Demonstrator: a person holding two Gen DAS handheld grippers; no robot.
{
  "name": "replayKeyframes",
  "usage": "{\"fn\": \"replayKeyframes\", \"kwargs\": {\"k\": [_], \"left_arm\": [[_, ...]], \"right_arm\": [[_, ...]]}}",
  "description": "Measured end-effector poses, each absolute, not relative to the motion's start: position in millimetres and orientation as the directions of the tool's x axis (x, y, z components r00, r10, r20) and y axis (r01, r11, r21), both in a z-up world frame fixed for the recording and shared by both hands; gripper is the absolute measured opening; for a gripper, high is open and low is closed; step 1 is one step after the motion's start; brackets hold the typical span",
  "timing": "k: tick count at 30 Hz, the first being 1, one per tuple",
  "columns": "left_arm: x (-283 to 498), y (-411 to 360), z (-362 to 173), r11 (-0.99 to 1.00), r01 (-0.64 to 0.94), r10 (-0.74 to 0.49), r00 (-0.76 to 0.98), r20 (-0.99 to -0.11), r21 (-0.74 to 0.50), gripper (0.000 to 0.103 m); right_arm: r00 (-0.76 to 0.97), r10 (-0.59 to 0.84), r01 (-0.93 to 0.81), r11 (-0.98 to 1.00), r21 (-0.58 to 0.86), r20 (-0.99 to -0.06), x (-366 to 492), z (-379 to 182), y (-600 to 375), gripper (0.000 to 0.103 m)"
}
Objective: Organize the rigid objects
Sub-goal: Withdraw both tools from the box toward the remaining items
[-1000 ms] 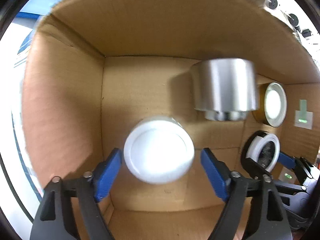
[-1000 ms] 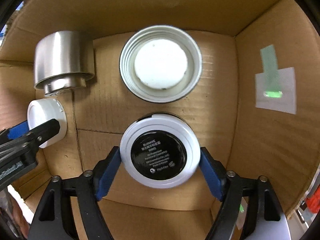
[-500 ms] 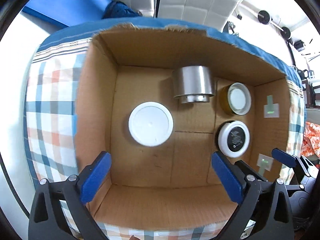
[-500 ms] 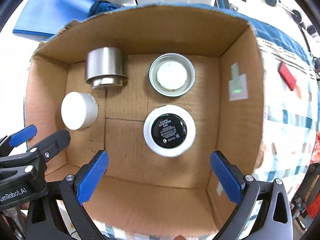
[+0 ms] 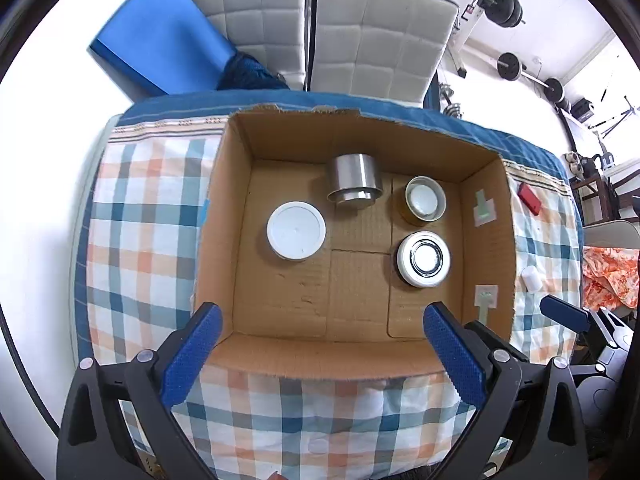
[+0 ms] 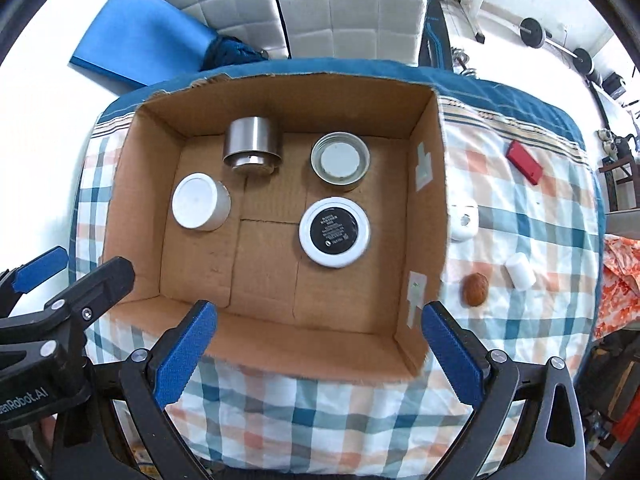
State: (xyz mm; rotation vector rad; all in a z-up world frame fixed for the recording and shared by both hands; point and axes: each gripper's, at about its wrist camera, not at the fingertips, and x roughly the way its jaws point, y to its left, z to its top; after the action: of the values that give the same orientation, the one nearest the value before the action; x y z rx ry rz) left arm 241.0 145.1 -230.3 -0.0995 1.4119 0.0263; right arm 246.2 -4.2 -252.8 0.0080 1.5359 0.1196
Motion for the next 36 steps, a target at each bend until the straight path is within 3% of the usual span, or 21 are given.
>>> {"fn": "replayKeyframes", "kwargs": {"k": [14, 20, 25, 30, 33, 36], "left_arm": [[223, 116, -183, 0.995, -0.060, -0.066, 0.239, -0.969, -0.082, 0.103], [233, 53, -179, 0.997, 0.024, -0.075, 0.254, -0.964, -0.071, 0.103], [247, -32, -208, 0.988, 0.135, -0.103, 0.215, -0.971, -0.075, 0.103], [249, -108, -252, 0.970, 0.234, -0.100, 0.139, -0.985, -0.065, 0.103], [253, -137, -278, 0.973, 0.217, -0.108, 0.108, -0.988, -0.082, 0.103], [258, -151, -302, 0.984, 0.158, -0.095, 0.096, -0.991, -0.079, 0.092]], "right_arm": [[0.117, 0.177, -0.068, 0.983, 0.170, -0.977, 219, -194, -41, 0.103], [0.114, 0.176, 0.012, 0.984, 0.179, -0.978, 217, -190, -109, 0.103], [0.078, 0.085, 0.139, 0.986, 0.095, -0.993, 215, -212, -204, 0.103], [0.023, 0.068, 0.206, 0.976, 0.071, -0.997, 216, -248, -289, 0.103], [0.011, 0.099, 0.232, 0.968, 0.099, -0.995, 219, -271, -323, 0.102], [-0.008, 0.117, 0.243, 0.963, 0.112, -0.993, 227, -297, -337, 0.086]]}}
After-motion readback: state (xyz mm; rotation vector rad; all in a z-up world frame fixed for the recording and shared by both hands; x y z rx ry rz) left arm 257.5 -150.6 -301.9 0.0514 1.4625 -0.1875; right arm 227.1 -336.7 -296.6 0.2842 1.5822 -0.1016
